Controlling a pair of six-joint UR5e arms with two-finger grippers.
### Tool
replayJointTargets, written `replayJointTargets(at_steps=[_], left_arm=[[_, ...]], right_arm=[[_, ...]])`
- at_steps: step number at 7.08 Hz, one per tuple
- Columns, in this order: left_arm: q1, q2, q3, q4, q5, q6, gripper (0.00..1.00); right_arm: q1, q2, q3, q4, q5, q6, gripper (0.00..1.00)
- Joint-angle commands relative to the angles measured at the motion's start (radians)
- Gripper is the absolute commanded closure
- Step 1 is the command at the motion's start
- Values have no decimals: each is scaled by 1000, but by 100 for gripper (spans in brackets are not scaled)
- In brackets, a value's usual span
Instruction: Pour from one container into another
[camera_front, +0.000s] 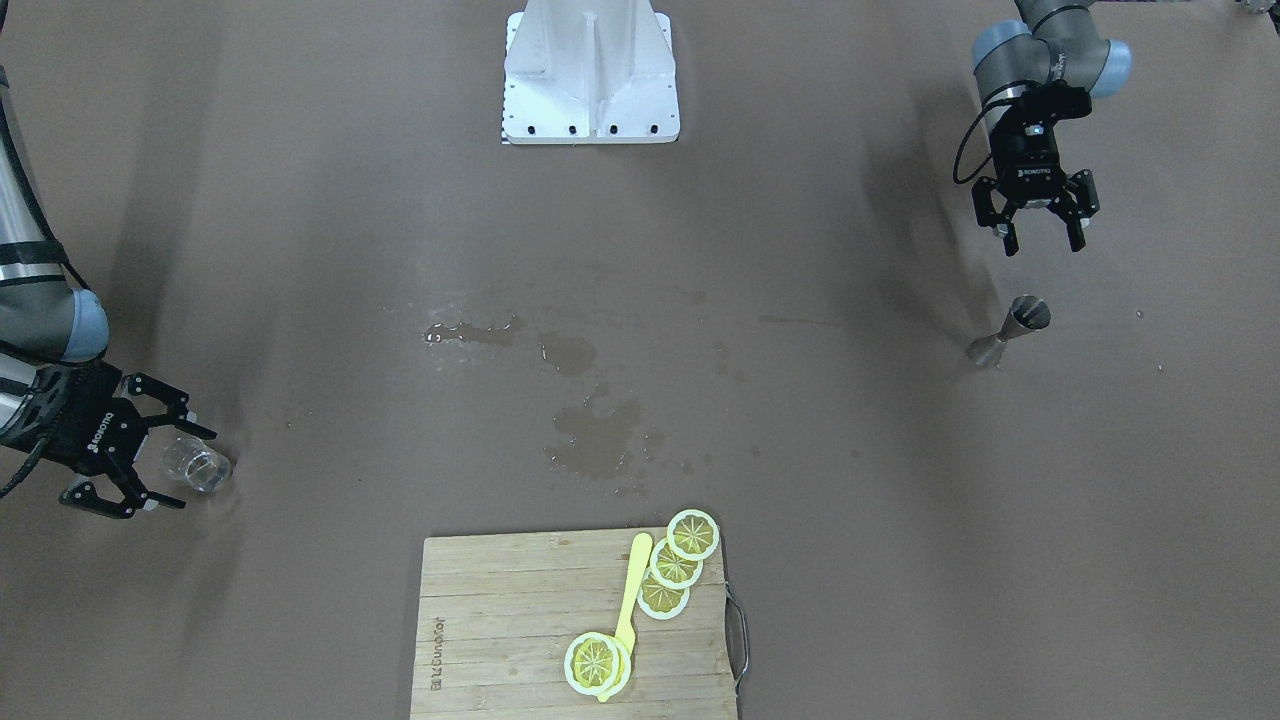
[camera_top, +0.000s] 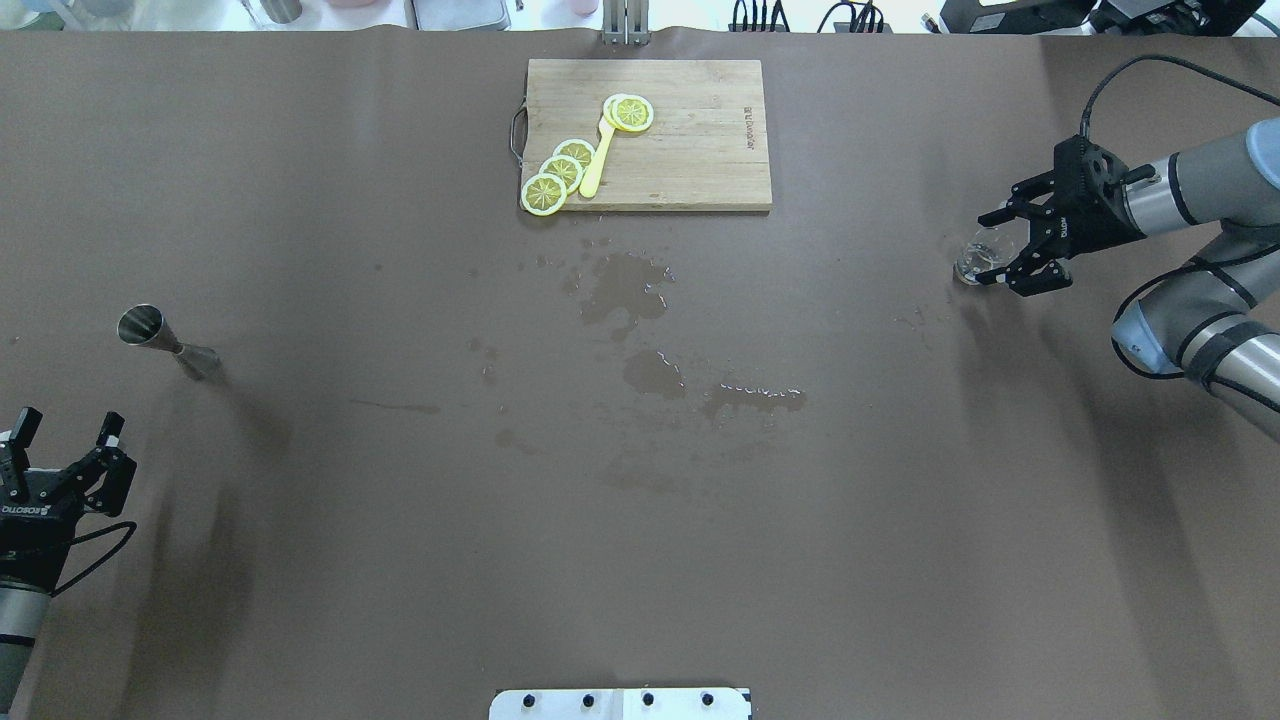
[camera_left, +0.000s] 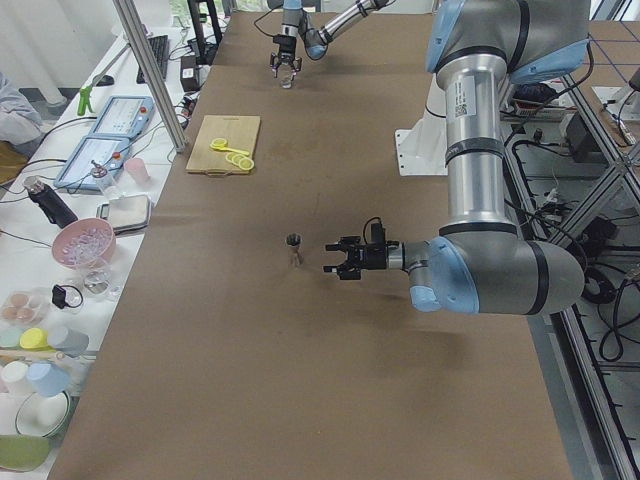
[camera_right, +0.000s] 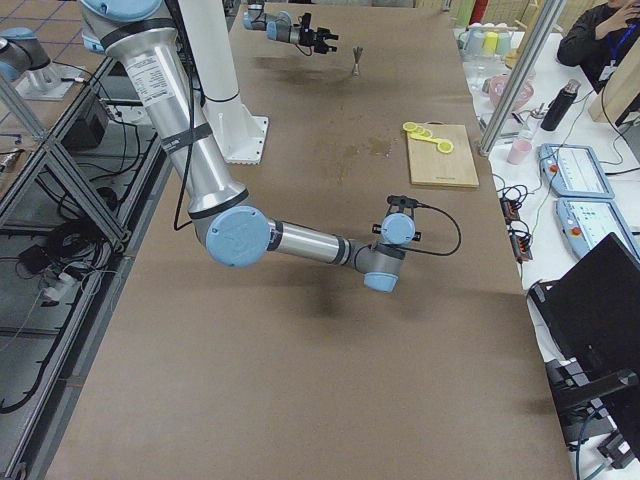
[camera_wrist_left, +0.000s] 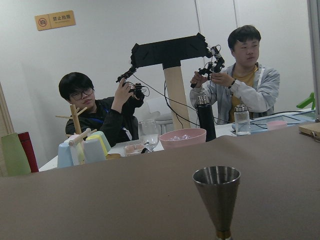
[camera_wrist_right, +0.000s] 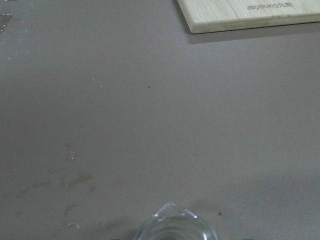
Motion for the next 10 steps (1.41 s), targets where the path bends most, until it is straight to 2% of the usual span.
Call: replayJointTargets(at_steps=[1,2,3,4,5,6,7,9,10], left_arm=[[-25,-10,-16,123,-83,-117,18],[-29,-14,-21,123,-104,-115,20],[-64,-48,-22,123,-147,-112,30],[-81,-80,-21,123,-169,-107,29],[-85,-99,-22,123,-171,-107,28],[-106,-120,-22,123,-172,-103,22],[-118,-125,-22,125,-171,-97,13],[-152,-149,-19,186,-192,-48,6],[-169,-171,-10,206,-225,-48,6]], right_arm=[[-6,-7,0,10,-5,7,24],[-7,-9,0,10,-4,9,31],[-9,-12,0,12,-4,7,40],[-9,-15,0,10,-5,9,58],[-3,-13,0,7,-5,10,75],[11,-10,0,3,-4,12,90],[37,-9,5,-5,-1,18,100],[95,-7,15,-6,6,27,100],[134,-7,41,-8,4,27,100]])
